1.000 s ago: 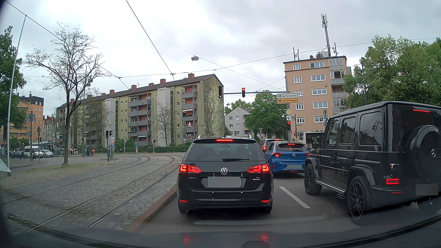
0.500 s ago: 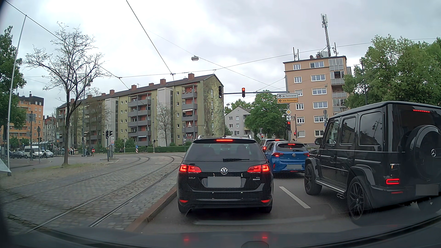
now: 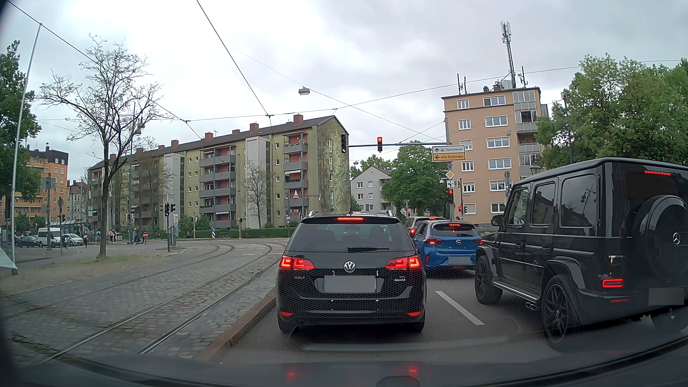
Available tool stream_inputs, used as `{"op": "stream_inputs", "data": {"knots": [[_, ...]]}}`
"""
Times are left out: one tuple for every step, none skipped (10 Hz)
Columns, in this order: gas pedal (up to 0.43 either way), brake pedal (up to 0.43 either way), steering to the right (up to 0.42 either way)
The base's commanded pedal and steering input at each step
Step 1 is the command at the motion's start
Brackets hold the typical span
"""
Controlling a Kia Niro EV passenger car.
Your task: Follow the waypoints while adhering to traffic rules and regulations
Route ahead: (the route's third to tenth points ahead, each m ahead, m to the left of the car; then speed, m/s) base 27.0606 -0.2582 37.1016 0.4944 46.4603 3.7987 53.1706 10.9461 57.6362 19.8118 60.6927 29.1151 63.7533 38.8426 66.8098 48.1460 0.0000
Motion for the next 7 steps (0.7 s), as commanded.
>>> {"op": "stream_inputs", "data": {"knots": [[0.0,0.238,-0.01],[0.0,0.238,-0.01],[0.0,0.238,-0.01],[0.0,0.238,-0.01],[0.0,0.238,-0.01],[0.0,0.238,-0.01],[0.0,0.238,-0.01]]}}
